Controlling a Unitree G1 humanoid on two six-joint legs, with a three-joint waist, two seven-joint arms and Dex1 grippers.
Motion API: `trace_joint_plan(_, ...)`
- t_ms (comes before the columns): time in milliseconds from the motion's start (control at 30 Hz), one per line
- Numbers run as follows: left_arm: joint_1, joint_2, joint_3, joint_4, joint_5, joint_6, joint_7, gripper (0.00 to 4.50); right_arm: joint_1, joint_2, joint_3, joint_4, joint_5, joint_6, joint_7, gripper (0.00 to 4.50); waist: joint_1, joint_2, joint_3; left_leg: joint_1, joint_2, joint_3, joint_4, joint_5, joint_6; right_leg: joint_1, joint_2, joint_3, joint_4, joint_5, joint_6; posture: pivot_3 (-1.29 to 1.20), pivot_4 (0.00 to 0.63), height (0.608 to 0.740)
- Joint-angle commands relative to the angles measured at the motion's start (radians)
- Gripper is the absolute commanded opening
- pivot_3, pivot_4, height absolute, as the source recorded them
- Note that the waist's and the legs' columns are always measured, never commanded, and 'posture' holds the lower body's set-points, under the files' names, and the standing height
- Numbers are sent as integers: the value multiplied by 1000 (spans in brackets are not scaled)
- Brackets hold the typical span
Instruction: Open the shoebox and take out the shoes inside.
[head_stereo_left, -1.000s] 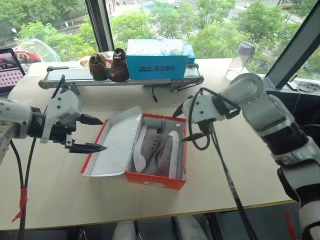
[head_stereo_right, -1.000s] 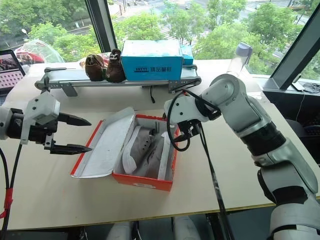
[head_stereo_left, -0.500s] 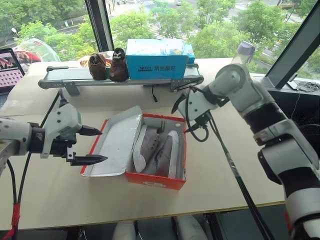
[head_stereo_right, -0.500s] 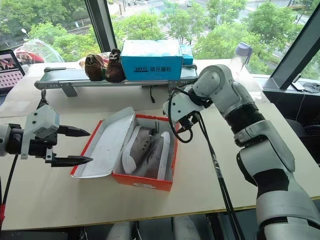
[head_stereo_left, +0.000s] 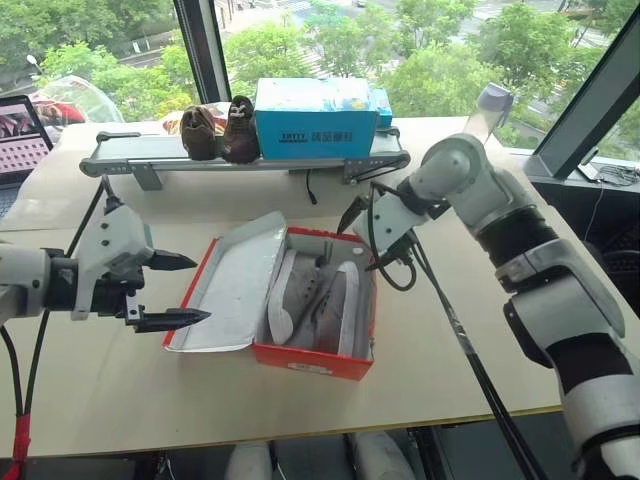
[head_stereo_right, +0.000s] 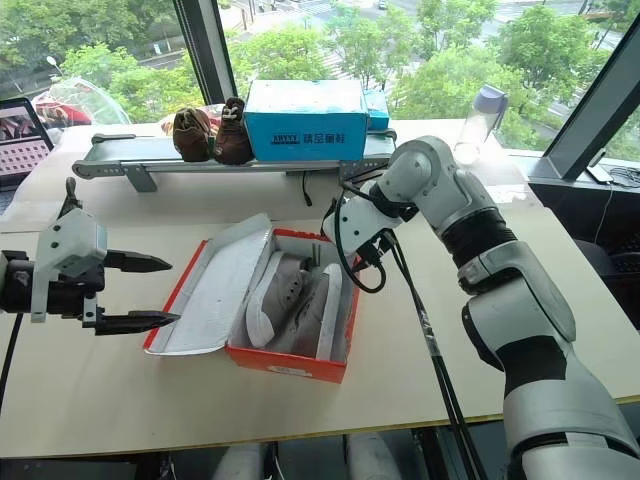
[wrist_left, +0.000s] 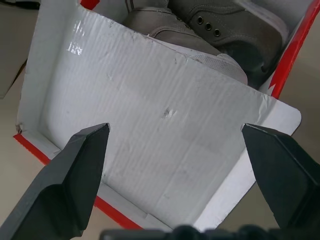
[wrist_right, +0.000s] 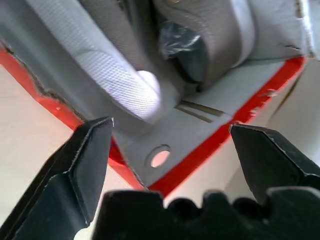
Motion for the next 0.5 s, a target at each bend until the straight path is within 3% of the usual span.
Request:
trace_joint_plan(33,-17,23,30,-23,-10,9,6,4500,7,3,1,-46,-6,-30,18,4440,-1,0,0,0,0,0,0,0,0,0,0,0,0,0,0,0,150,740)
trace_joint_plan(500,-43,3,1,-48,-22,30,38,4500,76,25,27,-153,2,5,46,4440,0,0,0,0,0,0,0,0,0,1,0,0,0,0,0,0,150,740)
